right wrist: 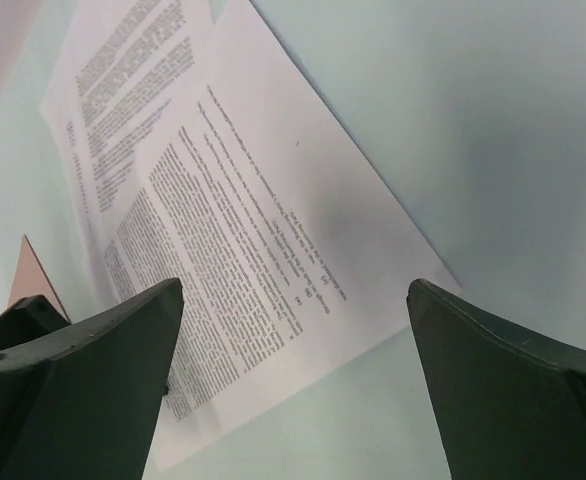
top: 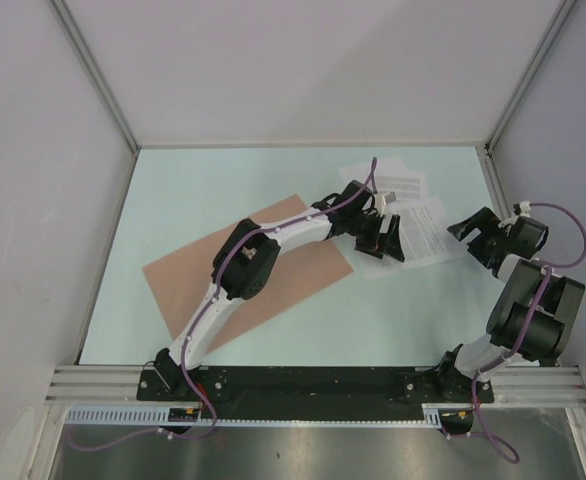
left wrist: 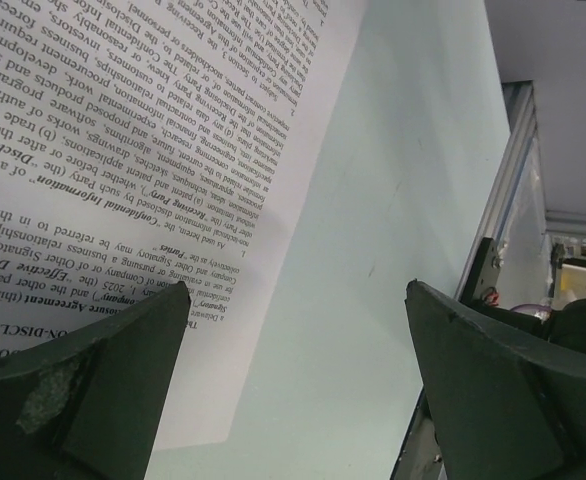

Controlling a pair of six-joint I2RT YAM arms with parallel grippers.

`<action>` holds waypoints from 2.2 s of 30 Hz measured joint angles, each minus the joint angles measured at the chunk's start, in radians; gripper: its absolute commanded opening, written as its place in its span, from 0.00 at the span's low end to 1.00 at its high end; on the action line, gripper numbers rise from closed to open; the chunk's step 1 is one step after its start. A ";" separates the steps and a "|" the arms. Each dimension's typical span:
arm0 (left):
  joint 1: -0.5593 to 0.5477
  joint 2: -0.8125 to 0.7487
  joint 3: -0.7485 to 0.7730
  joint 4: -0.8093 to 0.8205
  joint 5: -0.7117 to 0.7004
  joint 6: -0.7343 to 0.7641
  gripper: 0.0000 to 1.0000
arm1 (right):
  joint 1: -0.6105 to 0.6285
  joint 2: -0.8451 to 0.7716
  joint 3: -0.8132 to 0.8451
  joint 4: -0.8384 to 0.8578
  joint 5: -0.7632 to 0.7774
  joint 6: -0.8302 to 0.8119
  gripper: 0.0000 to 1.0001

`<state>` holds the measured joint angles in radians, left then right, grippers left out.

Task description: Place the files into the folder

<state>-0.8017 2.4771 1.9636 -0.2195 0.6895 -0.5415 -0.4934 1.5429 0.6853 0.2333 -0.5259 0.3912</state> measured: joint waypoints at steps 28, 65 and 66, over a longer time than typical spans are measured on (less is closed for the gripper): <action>0.019 0.033 0.097 -0.048 -0.153 -0.144 0.98 | 0.179 0.329 0.422 -0.270 0.224 -0.065 1.00; 0.056 0.076 0.125 0.000 -0.047 -0.176 0.98 | 0.263 -0.074 -0.043 -0.085 0.037 0.423 1.00; 0.057 0.076 0.123 0.003 -0.044 -0.176 0.98 | 0.270 -0.094 -0.056 -0.066 0.059 0.454 0.99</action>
<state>-0.7448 2.5526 2.0869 -0.2169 0.6456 -0.7177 -0.2230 1.4490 0.6292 0.1669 -0.4671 0.8452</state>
